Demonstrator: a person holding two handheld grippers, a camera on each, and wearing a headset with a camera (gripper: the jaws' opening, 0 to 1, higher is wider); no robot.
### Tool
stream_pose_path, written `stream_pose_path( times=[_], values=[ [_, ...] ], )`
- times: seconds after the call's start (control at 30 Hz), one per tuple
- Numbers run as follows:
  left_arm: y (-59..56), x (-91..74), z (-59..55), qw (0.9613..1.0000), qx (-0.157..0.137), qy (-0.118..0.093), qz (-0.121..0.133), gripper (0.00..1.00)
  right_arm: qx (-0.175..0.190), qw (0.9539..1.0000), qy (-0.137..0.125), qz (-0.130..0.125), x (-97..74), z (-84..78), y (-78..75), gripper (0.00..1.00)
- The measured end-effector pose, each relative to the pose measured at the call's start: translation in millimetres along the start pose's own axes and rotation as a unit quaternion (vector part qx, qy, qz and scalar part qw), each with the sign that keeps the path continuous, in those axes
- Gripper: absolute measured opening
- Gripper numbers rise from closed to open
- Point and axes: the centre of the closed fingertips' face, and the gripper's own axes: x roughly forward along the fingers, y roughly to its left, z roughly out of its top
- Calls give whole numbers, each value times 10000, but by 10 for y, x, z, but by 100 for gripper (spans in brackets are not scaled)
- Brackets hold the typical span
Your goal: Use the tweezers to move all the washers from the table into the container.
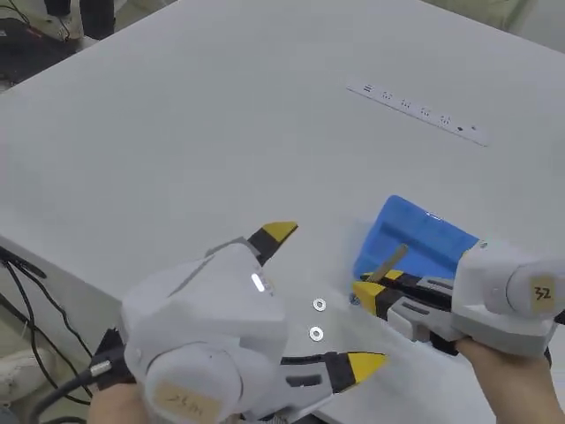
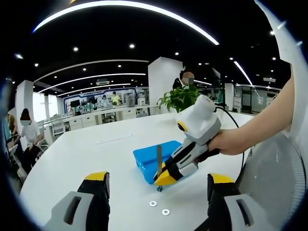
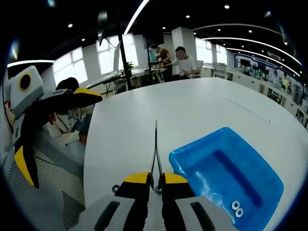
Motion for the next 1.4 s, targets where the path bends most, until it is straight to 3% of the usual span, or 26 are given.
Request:
stream_pose_path(
  times=[0.5,0.63,0.93,1.4],
  values=[
    [9,8,-23,10000,37,54,4,84,-219,9998,-36,-13,0,-17,18,4],
    [10,10,-31,10000,48,75,3,84,14,9999,-98,-35,-31,-6,-5,4],
    [9,16,-31,9999,61,81,-12,83,364,9977,-570,-34,-237,225,-35,4],
    [8,24,-52,9999,70,114,-27,83,310,9944,-1004,-82,-521,546,0,4]
  ],
)
